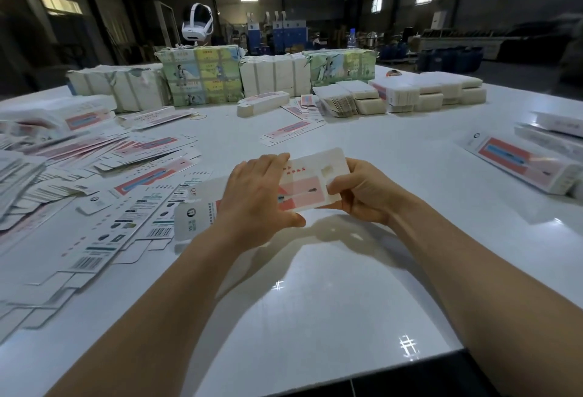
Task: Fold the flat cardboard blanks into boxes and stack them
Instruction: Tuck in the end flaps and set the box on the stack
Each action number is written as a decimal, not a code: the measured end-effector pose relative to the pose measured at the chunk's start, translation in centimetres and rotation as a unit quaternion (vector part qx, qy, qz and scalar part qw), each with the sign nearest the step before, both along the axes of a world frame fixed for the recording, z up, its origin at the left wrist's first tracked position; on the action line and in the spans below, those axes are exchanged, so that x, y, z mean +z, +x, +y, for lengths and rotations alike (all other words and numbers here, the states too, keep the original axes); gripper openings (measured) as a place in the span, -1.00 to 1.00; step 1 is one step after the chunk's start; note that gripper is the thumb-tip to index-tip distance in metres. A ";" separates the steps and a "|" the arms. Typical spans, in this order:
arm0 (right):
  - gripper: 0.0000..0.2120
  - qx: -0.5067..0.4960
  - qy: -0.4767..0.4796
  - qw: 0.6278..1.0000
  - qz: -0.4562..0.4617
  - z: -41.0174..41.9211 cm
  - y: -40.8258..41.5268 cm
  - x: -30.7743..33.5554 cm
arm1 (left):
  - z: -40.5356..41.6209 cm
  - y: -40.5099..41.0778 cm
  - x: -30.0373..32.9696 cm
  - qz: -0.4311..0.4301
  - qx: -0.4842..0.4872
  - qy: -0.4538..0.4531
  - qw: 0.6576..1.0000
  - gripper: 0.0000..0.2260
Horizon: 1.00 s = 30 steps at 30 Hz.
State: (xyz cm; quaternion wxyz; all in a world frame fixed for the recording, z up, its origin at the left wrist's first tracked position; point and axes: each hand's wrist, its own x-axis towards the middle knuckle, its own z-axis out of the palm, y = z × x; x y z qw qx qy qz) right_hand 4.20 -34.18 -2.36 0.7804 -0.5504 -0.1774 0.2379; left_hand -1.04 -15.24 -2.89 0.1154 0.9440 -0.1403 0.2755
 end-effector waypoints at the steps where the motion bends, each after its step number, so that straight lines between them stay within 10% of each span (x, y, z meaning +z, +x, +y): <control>1: -0.57 0.001 -0.006 1.000 -0.002 0.0 0.1 -0.1 | 0.1 -0.1 0.0 -0.001 -0.001 0.006 1.000 -0.11; 15: -0.48 -0.087 -0.148 0.968 -0.184 0.6 -0.1 -0.7 | 1.0 -0.2 0.2 0.014 0.016 0.038 0.999 -0.15; 23: -0.82 -0.010 -0.118 0.991 -0.068 0.5 -0.6 -0.5 | -0.3 -0.8 0.9 -0.022 -0.008 0.059 0.998 -0.17; 30: -0.72 -0.050 -0.166 0.980 -0.093 1.2 -0.7 -0.8 | 0.1 -0.8 1.4 0.007 0.035 0.074 0.997 -0.40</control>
